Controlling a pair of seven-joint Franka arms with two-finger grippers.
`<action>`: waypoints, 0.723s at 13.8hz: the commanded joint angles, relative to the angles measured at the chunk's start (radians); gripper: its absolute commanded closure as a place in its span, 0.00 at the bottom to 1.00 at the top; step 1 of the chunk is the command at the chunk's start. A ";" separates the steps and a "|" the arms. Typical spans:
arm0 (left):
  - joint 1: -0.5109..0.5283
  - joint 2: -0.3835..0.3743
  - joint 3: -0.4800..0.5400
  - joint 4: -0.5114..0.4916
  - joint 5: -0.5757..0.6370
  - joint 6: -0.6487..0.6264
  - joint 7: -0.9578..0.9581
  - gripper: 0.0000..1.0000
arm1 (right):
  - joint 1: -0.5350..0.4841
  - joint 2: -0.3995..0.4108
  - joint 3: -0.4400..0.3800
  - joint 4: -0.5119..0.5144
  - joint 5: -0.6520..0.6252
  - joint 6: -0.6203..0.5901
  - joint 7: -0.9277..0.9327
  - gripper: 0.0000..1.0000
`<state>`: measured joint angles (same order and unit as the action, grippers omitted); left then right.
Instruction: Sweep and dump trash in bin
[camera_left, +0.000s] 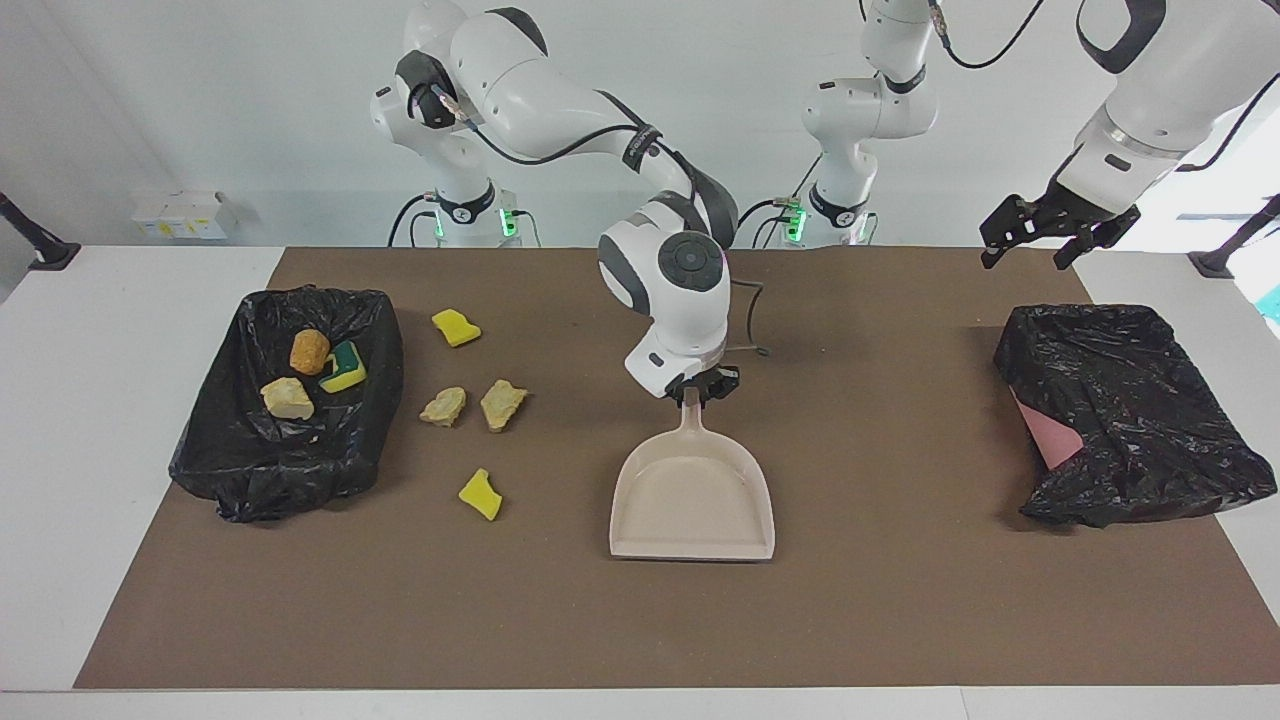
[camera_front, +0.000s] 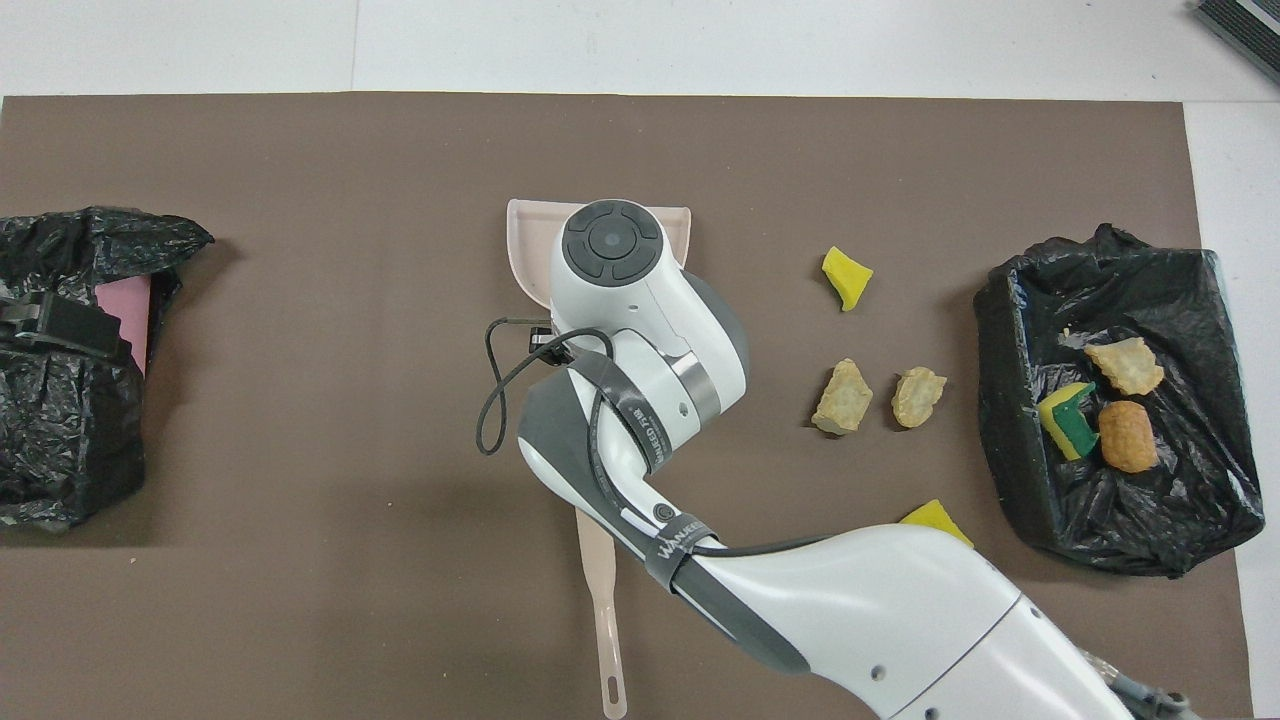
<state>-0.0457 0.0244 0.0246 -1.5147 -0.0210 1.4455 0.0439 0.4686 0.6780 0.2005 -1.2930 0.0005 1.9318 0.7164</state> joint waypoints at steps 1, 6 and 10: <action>-0.011 -0.031 -0.002 -0.068 0.019 0.056 -0.006 0.00 | -0.004 -0.034 0.002 -0.064 0.027 0.035 -0.003 0.87; -0.019 -0.015 -0.011 -0.122 0.013 0.145 -0.010 0.00 | 0.001 -0.037 0.003 -0.057 0.021 0.032 -0.005 0.46; -0.084 -0.009 -0.009 -0.217 0.013 0.289 -0.016 0.00 | 0.005 -0.122 0.013 -0.086 0.027 -0.013 -0.005 0.17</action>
<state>-0.0910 0.0302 0.0045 -1.6675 -0.0212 1.6645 0.0417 0.4775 0.6281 0.2061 -1.3138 0.0006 1.9314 0.7163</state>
